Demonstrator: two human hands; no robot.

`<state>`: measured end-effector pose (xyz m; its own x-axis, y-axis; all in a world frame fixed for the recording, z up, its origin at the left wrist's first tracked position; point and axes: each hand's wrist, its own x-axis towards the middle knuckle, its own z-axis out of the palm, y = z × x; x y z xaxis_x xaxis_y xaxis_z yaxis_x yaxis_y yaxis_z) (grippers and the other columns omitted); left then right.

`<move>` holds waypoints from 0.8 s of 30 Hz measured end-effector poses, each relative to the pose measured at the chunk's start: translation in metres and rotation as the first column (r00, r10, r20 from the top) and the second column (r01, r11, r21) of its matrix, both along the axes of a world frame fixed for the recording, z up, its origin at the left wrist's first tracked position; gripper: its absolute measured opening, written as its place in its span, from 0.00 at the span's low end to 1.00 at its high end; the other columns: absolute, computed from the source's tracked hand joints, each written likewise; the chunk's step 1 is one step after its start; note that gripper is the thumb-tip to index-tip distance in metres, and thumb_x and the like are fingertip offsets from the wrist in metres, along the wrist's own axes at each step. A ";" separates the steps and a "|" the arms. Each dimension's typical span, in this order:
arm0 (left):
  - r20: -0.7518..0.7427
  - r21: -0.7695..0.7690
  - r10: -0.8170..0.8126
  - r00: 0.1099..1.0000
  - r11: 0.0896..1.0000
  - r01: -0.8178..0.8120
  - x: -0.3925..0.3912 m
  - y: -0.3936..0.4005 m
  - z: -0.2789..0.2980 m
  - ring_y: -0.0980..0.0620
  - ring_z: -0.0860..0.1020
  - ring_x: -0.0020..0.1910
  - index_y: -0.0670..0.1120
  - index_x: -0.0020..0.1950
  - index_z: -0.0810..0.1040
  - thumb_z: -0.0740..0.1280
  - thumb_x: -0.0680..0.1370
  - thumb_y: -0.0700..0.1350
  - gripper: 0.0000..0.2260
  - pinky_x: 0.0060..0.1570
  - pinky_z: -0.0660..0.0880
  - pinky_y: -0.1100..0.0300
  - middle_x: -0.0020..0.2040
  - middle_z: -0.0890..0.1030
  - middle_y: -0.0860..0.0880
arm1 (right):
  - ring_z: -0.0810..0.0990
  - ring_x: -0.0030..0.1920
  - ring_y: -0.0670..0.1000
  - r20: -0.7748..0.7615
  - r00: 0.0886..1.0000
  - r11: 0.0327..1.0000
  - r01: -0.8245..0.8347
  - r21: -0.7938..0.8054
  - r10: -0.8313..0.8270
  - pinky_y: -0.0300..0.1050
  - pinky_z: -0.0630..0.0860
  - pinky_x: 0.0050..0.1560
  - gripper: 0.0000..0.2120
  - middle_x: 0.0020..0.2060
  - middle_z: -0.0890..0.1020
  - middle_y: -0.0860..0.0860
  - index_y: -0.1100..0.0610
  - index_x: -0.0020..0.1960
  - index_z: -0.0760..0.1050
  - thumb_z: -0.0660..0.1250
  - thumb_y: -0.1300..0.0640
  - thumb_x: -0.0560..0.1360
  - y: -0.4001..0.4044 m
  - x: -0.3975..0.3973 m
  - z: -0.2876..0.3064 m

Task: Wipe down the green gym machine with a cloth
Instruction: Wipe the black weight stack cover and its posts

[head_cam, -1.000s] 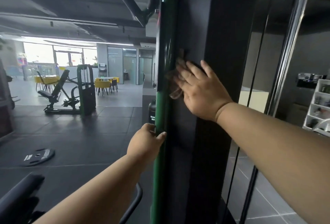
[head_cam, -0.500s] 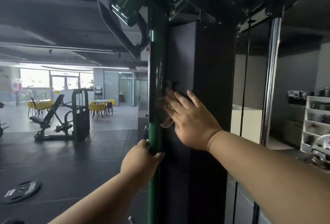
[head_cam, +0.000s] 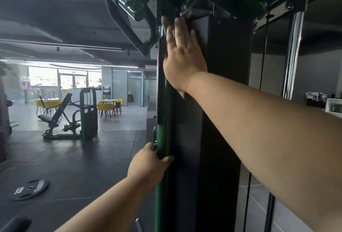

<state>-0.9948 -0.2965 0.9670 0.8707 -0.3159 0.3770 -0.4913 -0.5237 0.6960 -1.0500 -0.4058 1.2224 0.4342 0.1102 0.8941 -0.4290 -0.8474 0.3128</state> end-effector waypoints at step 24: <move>-0.232 -0.181 -0.276 0.933 0.954 0.237 -0.024 0.058 -0.068 0.78 0.78 0.47 0.61 0.60 0.82 0.60 0.73 0.24 0.34 0.51 0.75 0.77 0.45 0.85 0.66 | 0.43 0.83 0.66 -0.321 0.918 0.970 -0.203 0.131 0.235 0.61 0.42 0.81 0.34 0.84 0.43 0.59 0.61 0.84 0.52 0.50 0.60 0.78 -0.004 -0.006 -0.399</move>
<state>-1.0185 -0.2387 0.8990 0.8395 -0.4988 0.2155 -0.3938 -0.2851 0.8739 -1.0562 -0.4094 0.8234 0.6816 0.1599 0.7140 -0.1148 -0.9404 0.3201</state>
